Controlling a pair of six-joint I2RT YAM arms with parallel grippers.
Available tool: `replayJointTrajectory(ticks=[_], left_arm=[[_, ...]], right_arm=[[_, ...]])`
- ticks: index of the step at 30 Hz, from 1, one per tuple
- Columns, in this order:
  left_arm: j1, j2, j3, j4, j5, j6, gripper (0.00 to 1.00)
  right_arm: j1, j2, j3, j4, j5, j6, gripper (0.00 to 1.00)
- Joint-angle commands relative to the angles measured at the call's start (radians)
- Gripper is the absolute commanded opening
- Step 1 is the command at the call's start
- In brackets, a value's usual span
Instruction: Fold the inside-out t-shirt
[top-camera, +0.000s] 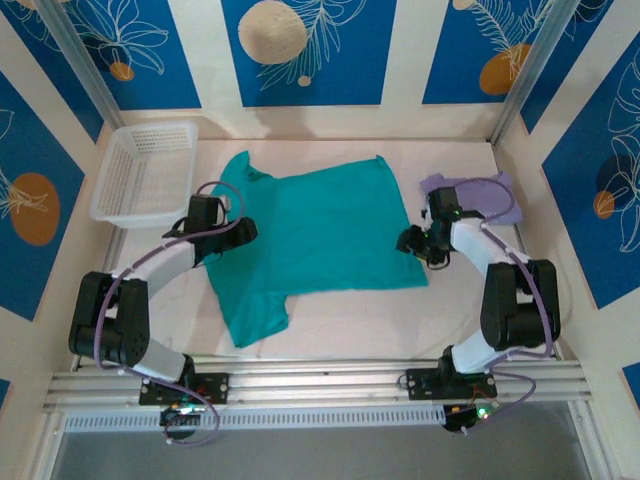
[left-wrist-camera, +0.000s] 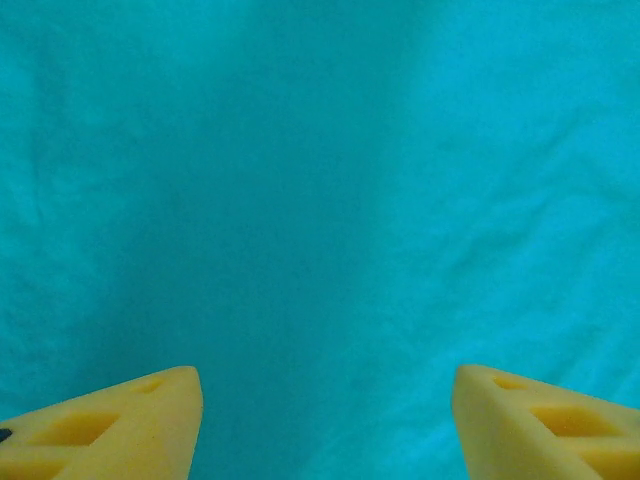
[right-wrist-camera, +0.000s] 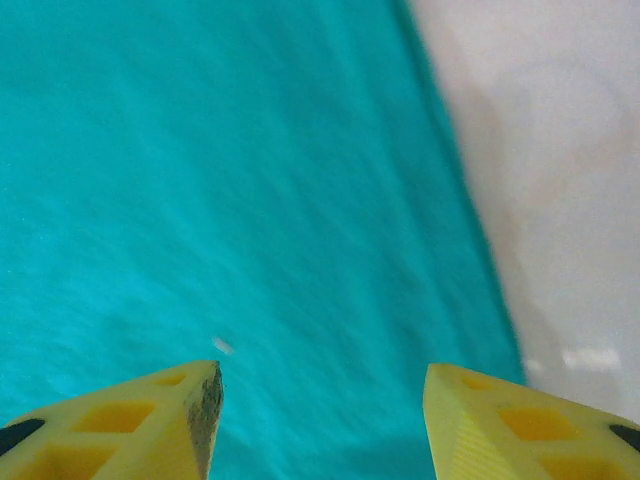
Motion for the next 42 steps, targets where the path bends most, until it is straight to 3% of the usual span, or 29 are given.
replayJointTrajectory(ticks=[1,11,17,20,24,27,32,42], left_arm=[[-0.019,-0.081,-0.022,-0.01,0.062,-0.021,0.67],[-0.109,-0.19,-0.029,-0.212,-0.046,0.029,0.68],[-0.181,-0.364,-0.115,-0.388,-0.197,-0.008,0.69],[-0.24,-0.457,-0.155,-0.501,-0.289,-0.054,0.69],[-0.324,-0.542,-0.21,-0.627,-0.345,-0.163,0.69],[-0.383,-0.583,-0.258,-0.698,-0.368,-0.248,0.69],[-0.412,-0.609,-0.332,-0.694,-0.311,-0.3,0.64],[-0.447,-0.587,-0.389,-0.659,-0.205,-0.355,0.45]], right_arm=[[-0.025,-0.069,-0.075,-0.079,0.066,0.075,0.59],[-0.032,-0.007,-0.082,-0.103,0.063,0.116,0.59],[-0.046,0.063,-0.057,-0.1,0.016,0.097,0.5],[-0.056,0.083,-0.055,-0.089,-0.022,0.082,0.38],[-0.06,0.062,-0.069,-0.052,-0.067,0.071,0.15],[-0.06,0.023,-0.086,-0.024,-0.073,0.073,0.07],[-0.059,-0.011,-0.104,0.004,-0.1,0.061,0.02],[-0.066,-0.052,-0.109,-0.001,-0.091,0.033,0.01]])
